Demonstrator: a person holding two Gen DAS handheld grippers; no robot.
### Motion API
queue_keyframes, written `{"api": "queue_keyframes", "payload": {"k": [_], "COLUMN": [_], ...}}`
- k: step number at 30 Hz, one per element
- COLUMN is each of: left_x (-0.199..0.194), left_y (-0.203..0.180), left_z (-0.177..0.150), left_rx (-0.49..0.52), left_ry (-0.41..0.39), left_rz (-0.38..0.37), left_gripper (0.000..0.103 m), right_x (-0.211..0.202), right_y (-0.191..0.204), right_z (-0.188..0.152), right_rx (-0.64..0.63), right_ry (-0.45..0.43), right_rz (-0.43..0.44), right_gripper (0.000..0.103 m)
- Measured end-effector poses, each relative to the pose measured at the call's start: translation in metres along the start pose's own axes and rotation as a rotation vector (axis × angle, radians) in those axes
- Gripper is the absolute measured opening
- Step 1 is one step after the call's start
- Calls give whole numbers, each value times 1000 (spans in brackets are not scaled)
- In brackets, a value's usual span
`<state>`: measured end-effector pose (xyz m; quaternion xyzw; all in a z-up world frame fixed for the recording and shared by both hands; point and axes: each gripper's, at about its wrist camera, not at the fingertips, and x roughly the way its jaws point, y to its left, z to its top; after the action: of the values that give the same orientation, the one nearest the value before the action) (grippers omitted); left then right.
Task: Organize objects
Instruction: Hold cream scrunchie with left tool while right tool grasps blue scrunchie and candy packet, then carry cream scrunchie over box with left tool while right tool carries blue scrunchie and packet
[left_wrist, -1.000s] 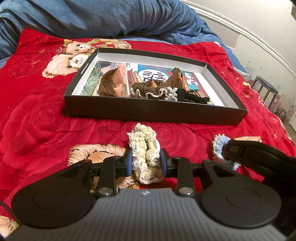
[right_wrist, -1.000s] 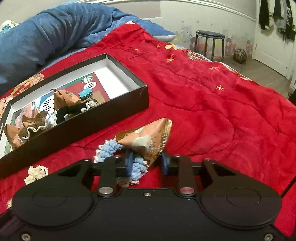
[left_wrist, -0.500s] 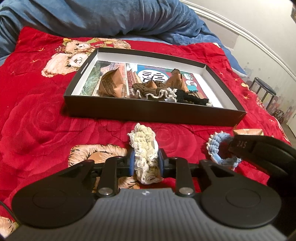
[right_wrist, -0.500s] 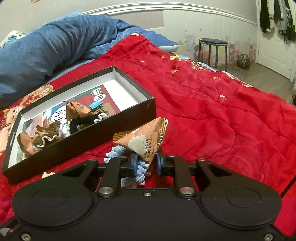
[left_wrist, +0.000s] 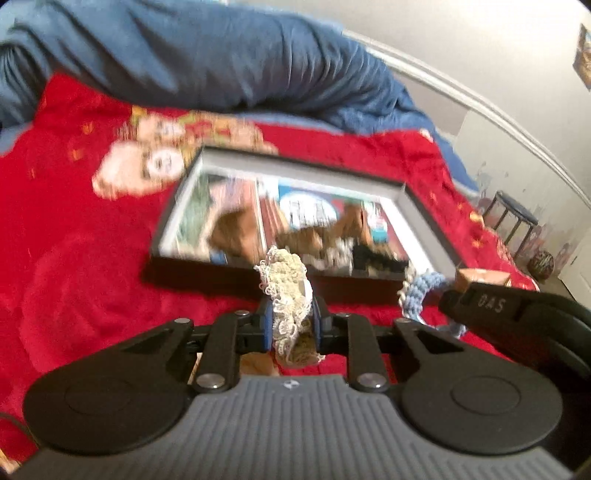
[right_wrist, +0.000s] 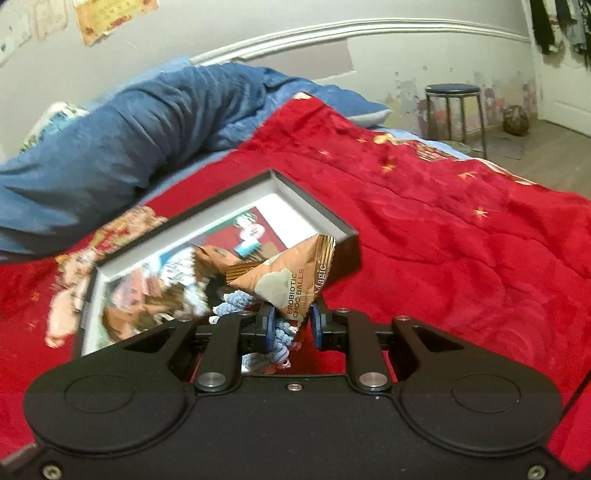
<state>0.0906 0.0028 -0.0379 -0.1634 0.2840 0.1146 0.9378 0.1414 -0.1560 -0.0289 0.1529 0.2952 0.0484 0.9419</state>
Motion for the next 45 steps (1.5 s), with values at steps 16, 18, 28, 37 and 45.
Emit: {"api": "queue_keyframes", "payload": {"k": [16, 18, 28, 37, 45], "left_x": [-49, -54, -48, -11, 41], "left_y": [43, 48, 56, 43, 39], "left_z": [65, 73, 88, 101, 107], "left_rx": [120, 160, 279, 220, 186], "left_ry": [-149, -171, -227, -212, -115], "left_rz": [77, 86, 136, 79, 78], "left_gripper": [27, 27, 27, 27, 27], "right_x": [-44, -42, -19, 18, 70], "right_y": [57, 63, 75, 57, 41], "right_z": [33, 35, 50, 69, 83], "right_rx": [-260, -279, -343, -276, -221], "right_ry": [-85, -87, -59, -40, -12], "right_rz": [194, 203, 239, 239, 237], "right_gripper": [19, 19, 19, 19, 19]}}
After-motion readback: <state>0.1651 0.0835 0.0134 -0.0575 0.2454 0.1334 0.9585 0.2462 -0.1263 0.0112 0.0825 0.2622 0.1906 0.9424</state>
